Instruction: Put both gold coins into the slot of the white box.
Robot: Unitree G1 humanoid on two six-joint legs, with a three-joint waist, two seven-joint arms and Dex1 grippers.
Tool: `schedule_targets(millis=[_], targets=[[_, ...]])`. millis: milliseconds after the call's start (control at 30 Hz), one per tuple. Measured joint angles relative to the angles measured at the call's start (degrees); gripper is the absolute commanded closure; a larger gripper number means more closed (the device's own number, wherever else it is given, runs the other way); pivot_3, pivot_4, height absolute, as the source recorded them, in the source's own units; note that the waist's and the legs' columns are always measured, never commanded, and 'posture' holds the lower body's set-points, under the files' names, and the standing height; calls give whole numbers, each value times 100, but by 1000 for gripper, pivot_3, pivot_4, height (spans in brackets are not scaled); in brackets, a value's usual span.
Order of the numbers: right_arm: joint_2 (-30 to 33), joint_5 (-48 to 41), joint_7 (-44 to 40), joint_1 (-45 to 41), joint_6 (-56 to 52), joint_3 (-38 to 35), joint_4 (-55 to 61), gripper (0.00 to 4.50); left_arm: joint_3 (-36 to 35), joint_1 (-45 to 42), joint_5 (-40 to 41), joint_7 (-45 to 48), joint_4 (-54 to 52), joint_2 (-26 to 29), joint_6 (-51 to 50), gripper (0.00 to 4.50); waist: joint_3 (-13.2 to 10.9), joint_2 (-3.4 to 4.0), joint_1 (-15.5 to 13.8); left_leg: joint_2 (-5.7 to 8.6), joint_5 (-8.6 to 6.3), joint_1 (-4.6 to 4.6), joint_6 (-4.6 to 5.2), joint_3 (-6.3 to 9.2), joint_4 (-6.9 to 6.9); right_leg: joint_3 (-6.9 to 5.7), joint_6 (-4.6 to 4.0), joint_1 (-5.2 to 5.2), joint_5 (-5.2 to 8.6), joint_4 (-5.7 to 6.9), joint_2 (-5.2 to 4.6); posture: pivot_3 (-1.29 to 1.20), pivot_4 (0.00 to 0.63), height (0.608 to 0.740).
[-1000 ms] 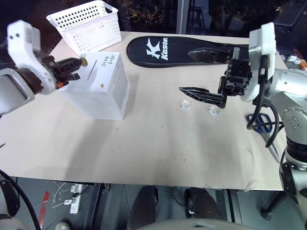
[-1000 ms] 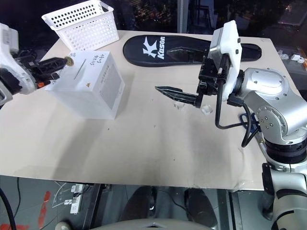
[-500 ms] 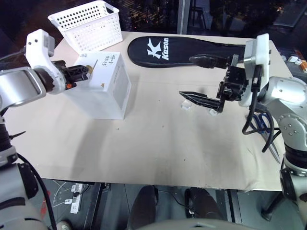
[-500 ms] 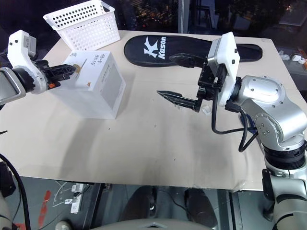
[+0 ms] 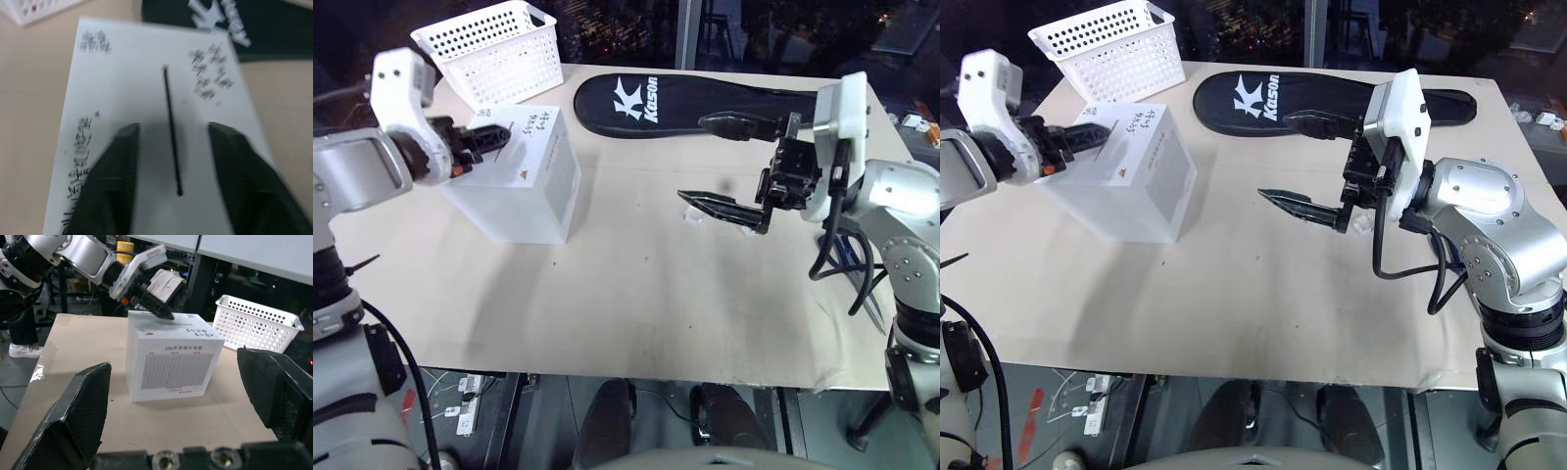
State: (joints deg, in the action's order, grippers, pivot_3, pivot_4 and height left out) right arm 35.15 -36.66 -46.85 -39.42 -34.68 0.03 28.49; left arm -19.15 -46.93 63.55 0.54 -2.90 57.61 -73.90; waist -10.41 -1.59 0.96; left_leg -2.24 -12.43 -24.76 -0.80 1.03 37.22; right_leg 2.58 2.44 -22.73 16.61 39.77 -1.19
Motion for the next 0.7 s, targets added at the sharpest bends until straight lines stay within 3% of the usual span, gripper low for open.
schedule_targets(millis=[133, 267, 300, 433, 500, 533, 700], targets=[[81, 0, 2, 144, -3, -30, 28, 0, -239, -185, 152, 675, -875, -175, 427, 1859, 0, -1, -29, 4, 1, -1, -1, 1, 2, -3, 0, 2, 0, -1, -8, 0, 150, 740], [229, -145, 138, 686, -133, -373, 75, 0, -169, 603, 432, 1670, -2138, -731, 954, 1859, 0, 0, -24, 5, 12, 3, -20, -7, 0, 2, 1, 5, 0, -2, -16, 0, 150, 740], [247, -163, 168, 802, -136, -457, 93, 0, -126, 735, 441, 1747, -2254, -834, 1025, 1588, 0, -1, -25, 5, 12, 3, -20, -6, 1, 2, 1, 5, 0, 2, -15, 0, 150, 740], [717, -244, 230, 2663, -259, -1403, 531, 0, 522, 1925, 136, 2541, -2953, -1504, 1756, 51, 4, 4, -69, 6, 0, 0, 0, -2, 0, -1, 3, 12, 2, -10, -13, 0, 150, 740], [788, -238, 256, 3115, -348, -1627, 558, 0, 680, 2255, -83, 2723, -2972, -1522, 1919, 14, 3, 4, -52, 8, 0, 3, 0, -10, -1, 8, 3, 11, 2, -9, -12, 0, 150, 740], [829, -58, 275, 4084, -296, -2140, 693, 0, 798, 2811, -493, 3162, -2963, -1430, 2262, 14, 5, 8, -18, 5, -1, 11, 2, -15, -2, 15, 2, 10, 3, -5, -3, 0, 150, 740], [753, 376, -38, 5958, 174, -3169, 1025, 0, 744, 3734, -1219, 3939, -2617, -1206, 2956, 14, 16, 31, -14, -4, -2, 27, 4, -24, -3, 27, 3, 16, 5, -3, 12, 0, 150, 740]])
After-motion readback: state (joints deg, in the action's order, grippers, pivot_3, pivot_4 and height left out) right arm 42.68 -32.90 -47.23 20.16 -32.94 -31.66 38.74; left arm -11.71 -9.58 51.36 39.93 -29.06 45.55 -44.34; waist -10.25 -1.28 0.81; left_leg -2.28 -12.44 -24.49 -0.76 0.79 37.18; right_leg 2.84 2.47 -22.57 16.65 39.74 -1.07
